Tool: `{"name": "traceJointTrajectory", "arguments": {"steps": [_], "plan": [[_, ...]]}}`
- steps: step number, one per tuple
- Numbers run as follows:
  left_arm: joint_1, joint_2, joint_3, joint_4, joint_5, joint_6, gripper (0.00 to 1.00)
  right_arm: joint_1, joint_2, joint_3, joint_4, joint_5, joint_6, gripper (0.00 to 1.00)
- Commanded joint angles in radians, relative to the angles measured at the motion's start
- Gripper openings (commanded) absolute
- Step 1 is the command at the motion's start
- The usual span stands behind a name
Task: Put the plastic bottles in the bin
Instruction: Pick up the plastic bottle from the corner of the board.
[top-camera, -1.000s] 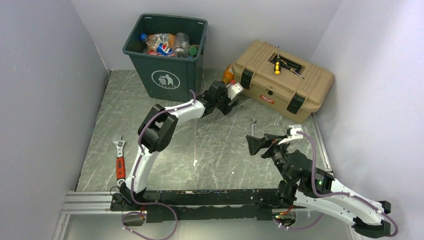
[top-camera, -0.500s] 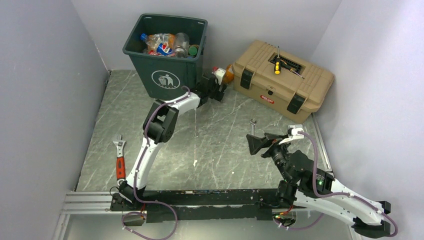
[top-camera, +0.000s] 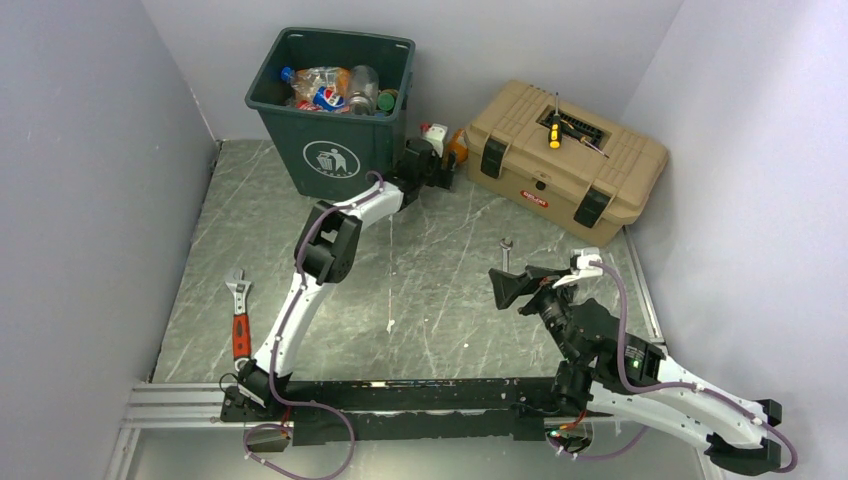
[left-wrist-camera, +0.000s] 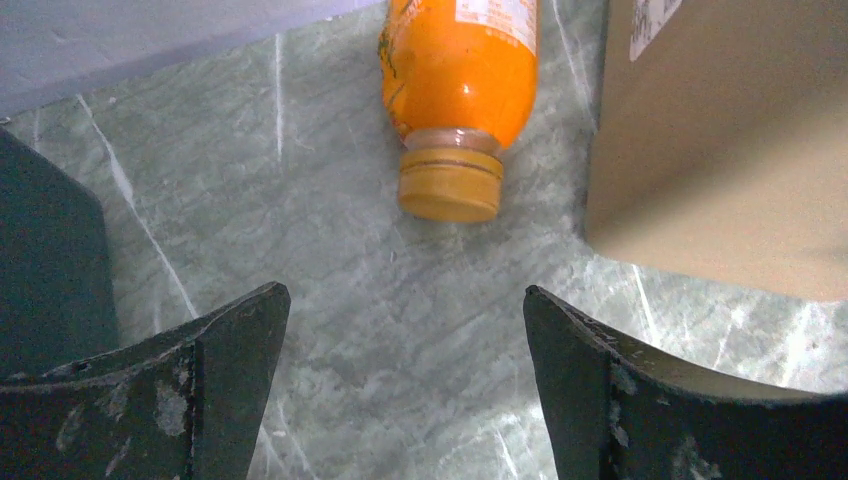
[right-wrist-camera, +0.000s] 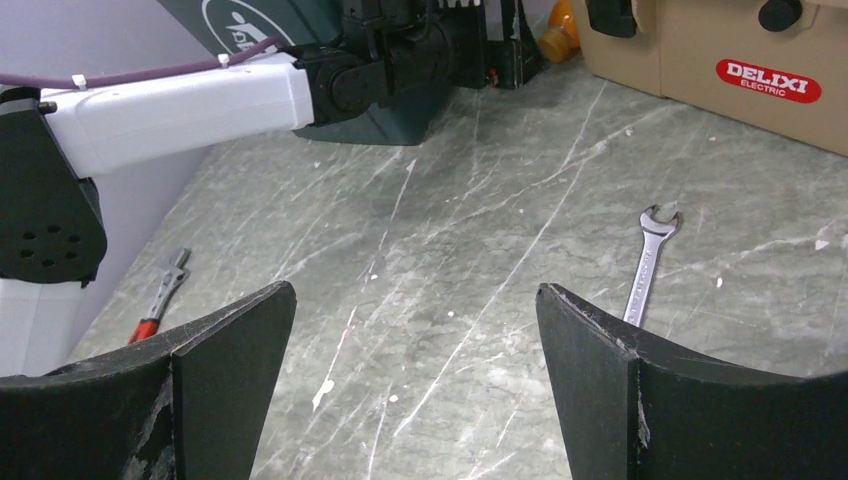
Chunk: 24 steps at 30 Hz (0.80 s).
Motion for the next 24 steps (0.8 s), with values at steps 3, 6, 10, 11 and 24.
{"name": "traceJointTrajectory", "arguments": {"steps": [3,6,10,11,24], "plan": [[0.026,0.067,0.023,0.198,0.032,-0.044,0.91,0.0,-0.001,-0.013,0.018,-0.026,0.018,0.95],[0.026,0.103,0.036,0.286,0.035,-0.058,0.9,0.0,-0.002,-0.021,0.008,-0.032,0.029,0.95],[0.026,0.149,0.058,0.378,0.028,-0.075,0.89,0.0,-0.014,-0.032,-0.003,-0.026,0.038,0.95],[0.027,0.159,0.063,0.394,0.025,-0.075,0.89,0.0,-0.017,-0.036,-0.005,-0.022,0.04,0.95],[0.036,0.313,0.175,0.521,0.018,-0.108,0.71,0.0,-0.029,-0.047,-0.035,0.003,0.059,0.95]]}}
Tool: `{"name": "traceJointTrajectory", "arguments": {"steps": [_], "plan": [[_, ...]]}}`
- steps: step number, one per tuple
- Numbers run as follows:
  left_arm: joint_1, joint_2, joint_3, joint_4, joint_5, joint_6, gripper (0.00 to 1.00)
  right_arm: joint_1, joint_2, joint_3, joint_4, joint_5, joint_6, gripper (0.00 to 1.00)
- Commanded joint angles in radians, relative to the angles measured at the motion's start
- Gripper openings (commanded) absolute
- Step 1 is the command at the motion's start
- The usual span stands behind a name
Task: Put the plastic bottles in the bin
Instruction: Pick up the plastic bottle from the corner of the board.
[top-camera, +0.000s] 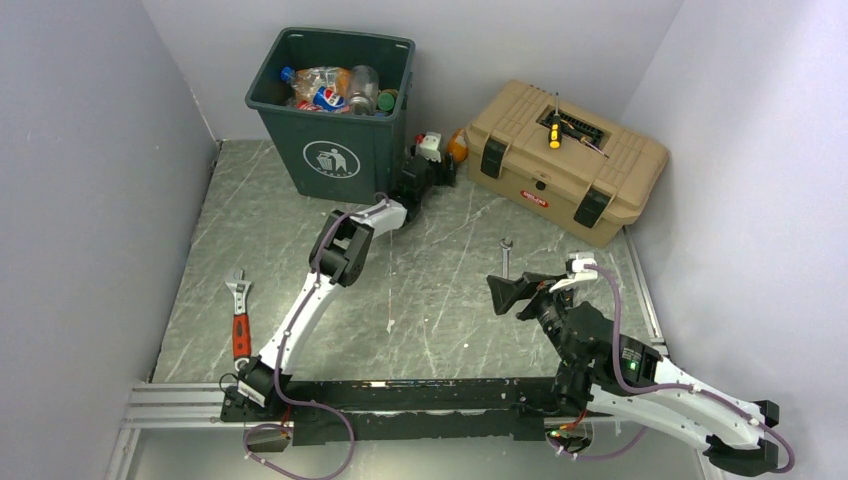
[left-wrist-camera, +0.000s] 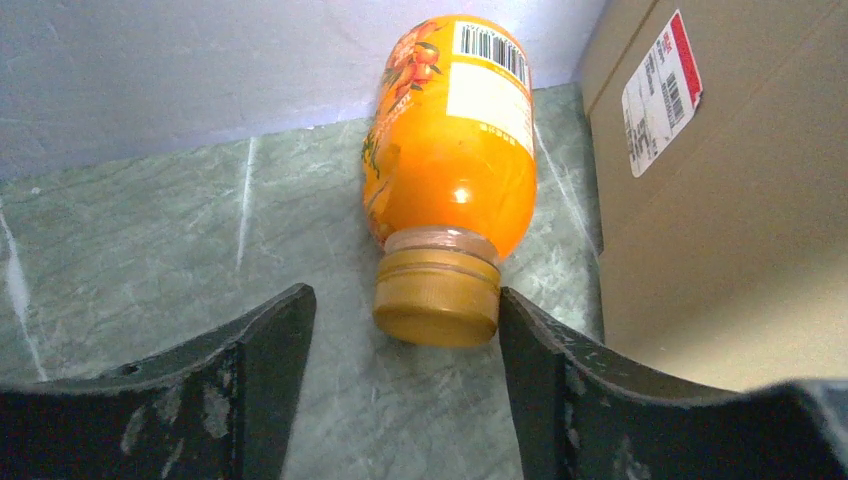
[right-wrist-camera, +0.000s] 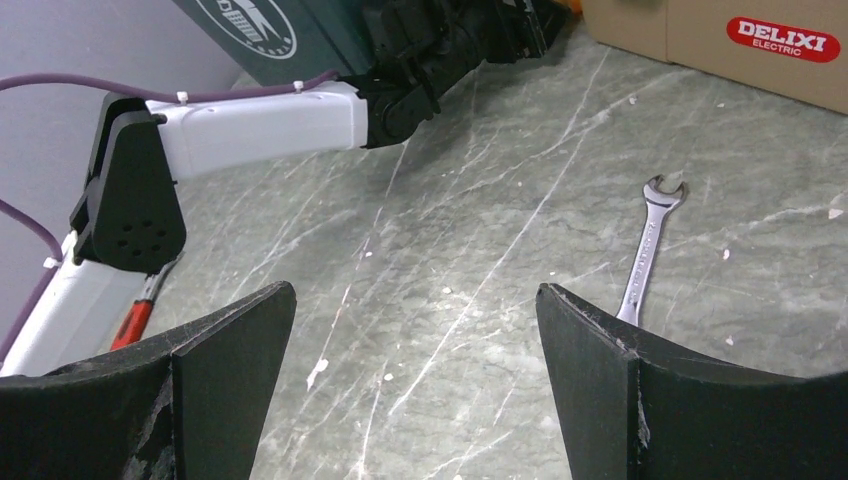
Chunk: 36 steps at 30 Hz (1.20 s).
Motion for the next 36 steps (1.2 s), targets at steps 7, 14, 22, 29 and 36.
{"name": "traceJointTrajectory", "arguments": {"steps": [7,14,22,29,36], "plan": [[0.03,0.116,0.149,0.053,-0.014,-0.047,0.41,0.0,-0.001,-0.01,-0.036,0.038,0.053,0.95],[0.032,0.014,-0.061,0.213,0.002,-0.032,0.07,-0.001,-0.021,-0.025,-0.016,0.054,0.037,0.95],[-0.01,-0.234,-0.441,0.418,-0.003,0.1,0.0,0.0,0.004,-0.012,0.014,0.043,0.023,0.96],[-0.119,-0.458,-0.748,0.46,-0.183,0.363,0.0,0.0,0.015,-0.019,0.065,0.006,0.039,0.95],[-0.275,-0.739,-1.071,0.55,-0.417,0.493,0.0,0.001,0.07,0.024,0.072,0.022,0.0,0.95]]}}
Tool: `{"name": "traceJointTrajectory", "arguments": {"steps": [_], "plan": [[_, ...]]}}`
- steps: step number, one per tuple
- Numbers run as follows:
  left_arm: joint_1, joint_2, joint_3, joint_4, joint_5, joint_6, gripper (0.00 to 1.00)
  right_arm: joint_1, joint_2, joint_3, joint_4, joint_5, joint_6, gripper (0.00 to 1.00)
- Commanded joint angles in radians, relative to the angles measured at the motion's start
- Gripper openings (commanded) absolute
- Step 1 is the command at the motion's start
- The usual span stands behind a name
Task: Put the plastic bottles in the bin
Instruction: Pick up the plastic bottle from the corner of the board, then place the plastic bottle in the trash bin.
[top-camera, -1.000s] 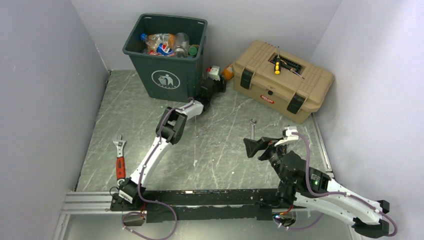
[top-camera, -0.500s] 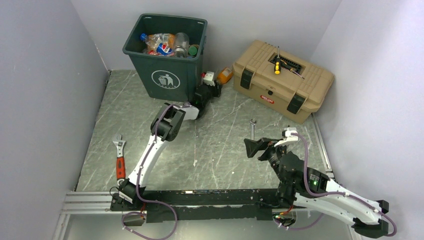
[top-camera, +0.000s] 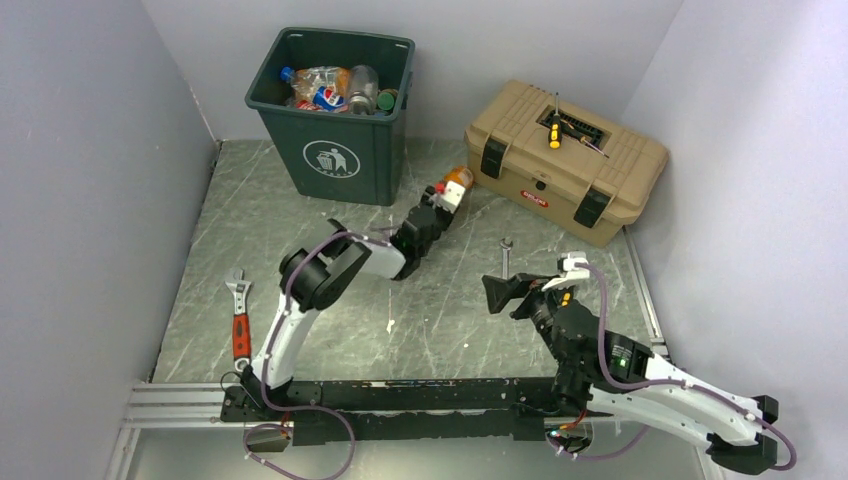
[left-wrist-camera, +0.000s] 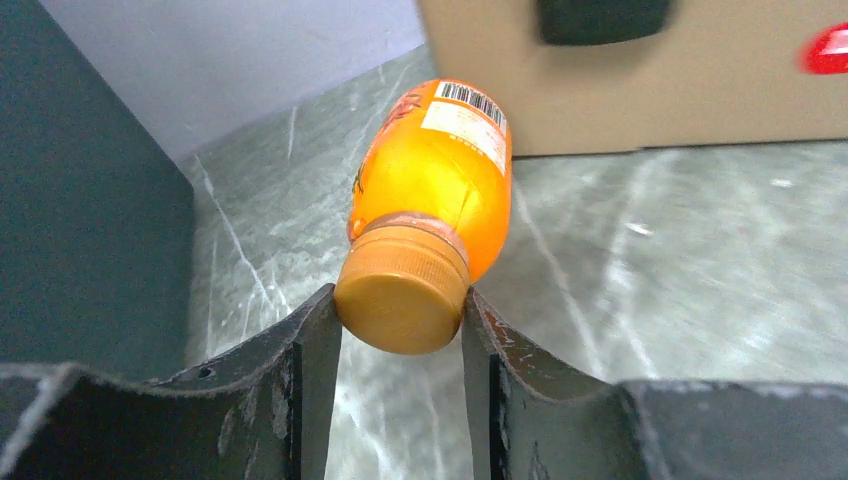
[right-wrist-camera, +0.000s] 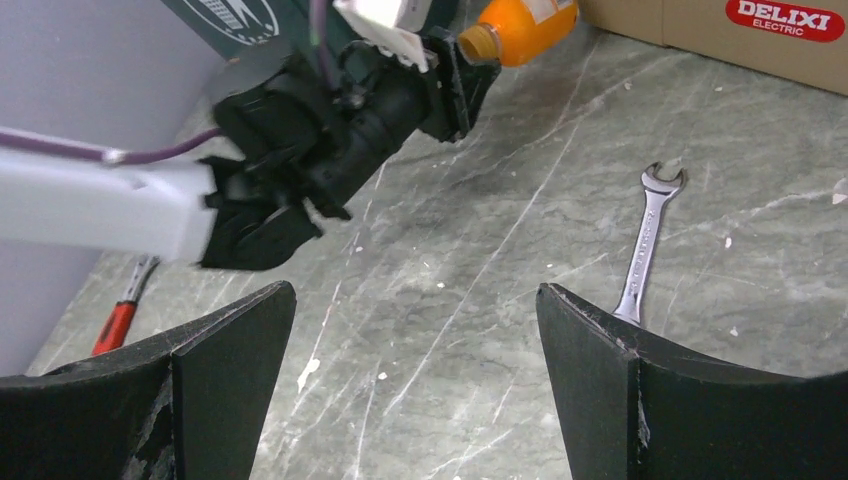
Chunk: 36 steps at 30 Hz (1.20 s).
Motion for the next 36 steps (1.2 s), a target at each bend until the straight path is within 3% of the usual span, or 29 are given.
{"name": "traceJointTrajectory", "arguments": {"steps": [1,7,12,15,20,24,28,36], "plan": [[-0.088,-0.236,-0.164,0.107,-0.178,0.103,0.0,0.0,0.031,0.057,0.044,0.008,-0.039,0.95],[-0.171,-0.59,-0.329,-0.084,-0.268,0.218,0.0,0.0,0.013,0.115,0.042,0.034,-0.087,0.95],[-0.172,-0.949,-0.199,-0.824,-0.122,0.089,0.0,0.0,-0.028,0.154,0.039,0.053,-0.132,0.96],[-0.172,-1.089,-0.062,-1.158,-0.026,0.048,0.0,0.0,-0.032,0.161,0.053,0.057,-0.166,0.96],[-0.169,-1.133,0.124,-1.524,0.139,0.025,0.0,0.0,0.029,0.159,0.099,0.053,-0.226,0.96],[-0.171,-1.073,0.194,-1.753,0.485,0.075,0.0,0.0,0.086,0.19,0.131,-0.026,-0.264,0.97],[-0.171,-1.089,0.125,-1.832,0.853,0.185,0.0,0.0,0.156,0.286,0.089,-0.167,-0.31,0.98],[-0.171,-1.242,-0.111,-1.641,0.985,0.253,0.0,0.0,0.319,0.472,-0.065,-0.558,-0.389,0.99]]}}
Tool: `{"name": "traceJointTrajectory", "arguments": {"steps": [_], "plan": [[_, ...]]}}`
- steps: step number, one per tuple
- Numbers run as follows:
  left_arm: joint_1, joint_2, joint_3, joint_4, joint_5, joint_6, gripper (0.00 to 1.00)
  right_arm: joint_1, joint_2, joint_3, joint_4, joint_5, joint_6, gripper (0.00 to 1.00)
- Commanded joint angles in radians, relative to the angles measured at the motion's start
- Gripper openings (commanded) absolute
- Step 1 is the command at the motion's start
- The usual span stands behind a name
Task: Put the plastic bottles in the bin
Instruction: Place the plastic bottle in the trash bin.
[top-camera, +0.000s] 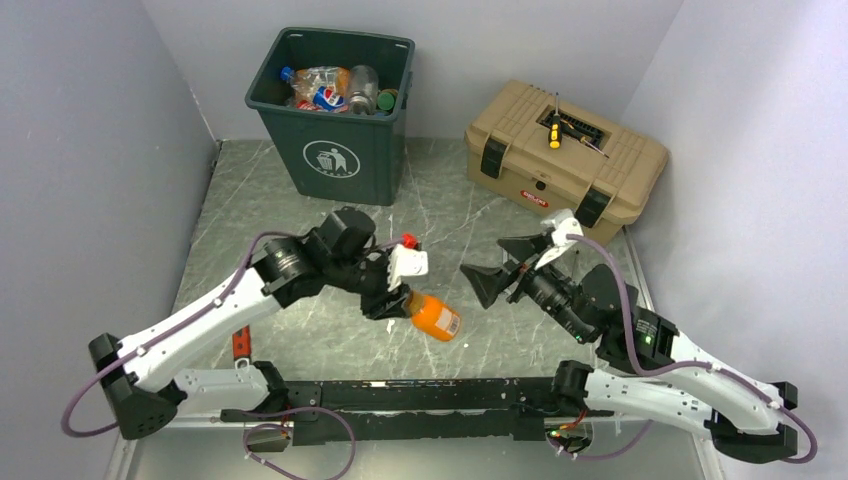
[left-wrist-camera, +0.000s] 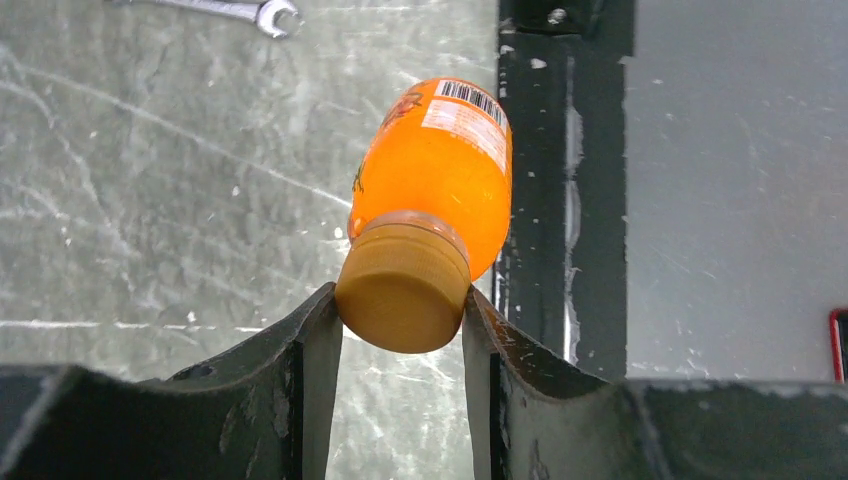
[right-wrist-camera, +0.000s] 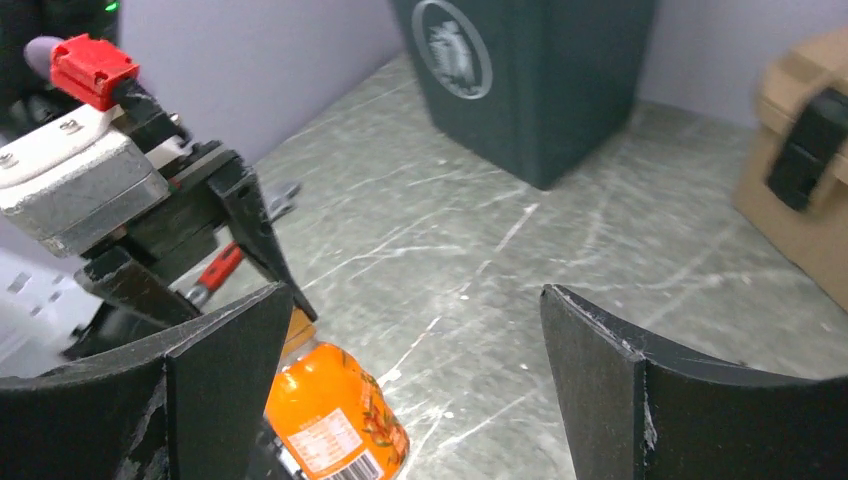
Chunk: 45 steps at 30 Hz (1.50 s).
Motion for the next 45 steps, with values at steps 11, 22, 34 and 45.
{"name": "traceJointTrajectory", "arguments": {"steps": [11,22,34,45], "plan": [[0.001,-0.282,-0.167,0.205,0.3,0.052,0.0,-0.075,0.114,0.02,0.057,-0.595,-0.061,0.99],[0.033,-0.179,-0.105,0.152,0.393,0.027,0.0,-0.229,0.228,-0.002,0.08,-1.052,-0.017,0.99],[0.047,-0.195,-0.122,0.155,0.354,0.03,0.0,-0.27,0.243,0.01,-0.08,-1.173,0.011,1.0],[0.063,-0.192,-0.138,0.201,0.331,-0.013,0.0,-0.225,0.338,0.006,-0.122,-1.149,0.004,0.78]]}}
